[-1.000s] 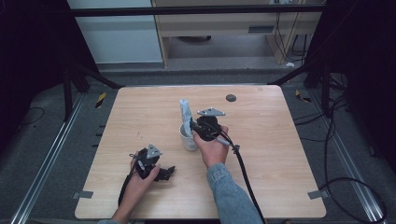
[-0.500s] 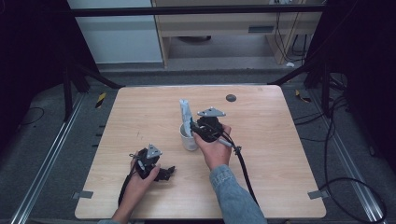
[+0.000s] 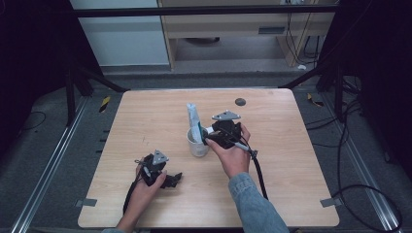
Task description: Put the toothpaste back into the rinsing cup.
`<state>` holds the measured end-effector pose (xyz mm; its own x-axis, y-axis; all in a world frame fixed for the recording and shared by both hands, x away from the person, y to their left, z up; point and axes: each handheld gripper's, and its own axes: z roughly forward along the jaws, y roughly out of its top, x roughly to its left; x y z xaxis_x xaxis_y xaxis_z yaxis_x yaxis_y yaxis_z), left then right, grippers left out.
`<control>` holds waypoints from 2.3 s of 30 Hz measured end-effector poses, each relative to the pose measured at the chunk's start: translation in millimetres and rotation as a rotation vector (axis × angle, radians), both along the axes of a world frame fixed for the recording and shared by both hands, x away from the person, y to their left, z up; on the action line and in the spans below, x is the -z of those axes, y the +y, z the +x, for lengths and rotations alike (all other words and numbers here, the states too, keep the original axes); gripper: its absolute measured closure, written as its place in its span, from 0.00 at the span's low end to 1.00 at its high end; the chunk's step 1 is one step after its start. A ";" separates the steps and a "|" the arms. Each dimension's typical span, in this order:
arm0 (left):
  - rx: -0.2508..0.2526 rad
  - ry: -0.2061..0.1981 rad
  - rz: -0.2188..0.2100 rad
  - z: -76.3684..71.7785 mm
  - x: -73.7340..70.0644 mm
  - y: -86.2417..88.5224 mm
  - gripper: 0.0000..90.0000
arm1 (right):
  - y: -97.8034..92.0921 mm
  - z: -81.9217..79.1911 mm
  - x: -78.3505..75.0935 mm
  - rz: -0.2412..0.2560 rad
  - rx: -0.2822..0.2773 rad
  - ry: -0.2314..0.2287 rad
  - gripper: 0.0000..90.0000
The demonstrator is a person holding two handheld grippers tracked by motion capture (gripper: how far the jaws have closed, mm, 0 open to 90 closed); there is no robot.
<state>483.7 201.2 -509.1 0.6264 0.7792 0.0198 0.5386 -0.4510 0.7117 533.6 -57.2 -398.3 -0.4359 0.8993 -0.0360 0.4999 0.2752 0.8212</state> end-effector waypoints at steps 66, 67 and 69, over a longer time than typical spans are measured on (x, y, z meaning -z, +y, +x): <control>-0.001 0.000 0.000 0.0 0.0 -0.1 0.00 | -165.9 -33.7 97.6 -0.028 0.096 0.106 0.11; -0.001 0.000 0.000 0.0 0.0 0.0 0.00 | -166.4 -32.3 98.6 -0.019 0.100 0.111 0.11; -0.001 0.000 0.000 0.1 0.0 -0.1 0.00 | -167.9 -27.5 102.9 -0.019 0.113 0.108 0.11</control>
<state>483.8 201.1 -509.1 0.6255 0.7800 0.0194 0.5391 -0.4500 0.7120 506.1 -225.2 -501.2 -0.3340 0.9425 -0.0124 0.6136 0.2274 0.7562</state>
